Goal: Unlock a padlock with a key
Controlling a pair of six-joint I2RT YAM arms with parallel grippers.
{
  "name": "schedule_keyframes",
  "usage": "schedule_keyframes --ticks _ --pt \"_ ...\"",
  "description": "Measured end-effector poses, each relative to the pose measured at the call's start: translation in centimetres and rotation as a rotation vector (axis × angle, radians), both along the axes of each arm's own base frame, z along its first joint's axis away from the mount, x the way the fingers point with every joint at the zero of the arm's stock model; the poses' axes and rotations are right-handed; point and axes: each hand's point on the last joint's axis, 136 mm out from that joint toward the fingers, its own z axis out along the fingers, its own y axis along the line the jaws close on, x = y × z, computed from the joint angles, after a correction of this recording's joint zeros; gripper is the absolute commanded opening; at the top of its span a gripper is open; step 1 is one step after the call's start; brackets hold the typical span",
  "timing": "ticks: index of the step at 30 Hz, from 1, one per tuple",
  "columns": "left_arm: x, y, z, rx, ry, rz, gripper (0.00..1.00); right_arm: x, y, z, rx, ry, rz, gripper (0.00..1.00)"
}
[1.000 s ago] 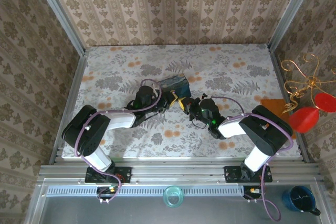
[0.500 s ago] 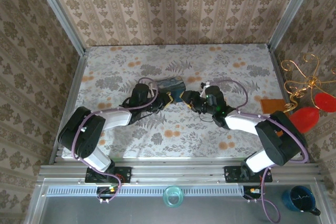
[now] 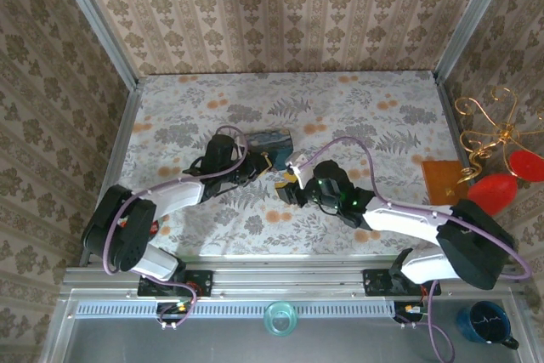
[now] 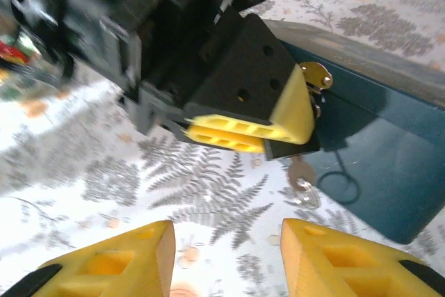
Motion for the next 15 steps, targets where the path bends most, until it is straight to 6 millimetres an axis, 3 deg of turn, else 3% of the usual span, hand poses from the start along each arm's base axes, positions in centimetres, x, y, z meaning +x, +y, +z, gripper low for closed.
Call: schedule_keyframes --ticks 7,15 --pt "-0.9 0.3 0.0 -0.002 0.007 -0.017 0.00 0.8 0.6 -2.5 -0.151 -0.137 0.051 0.40" --pt "-1.8 0.7 -0.5 -0.005 0.019 -0.027 0.00 2.2 0.9 -4.4 -0.223 -0.185 0.023 0.40"
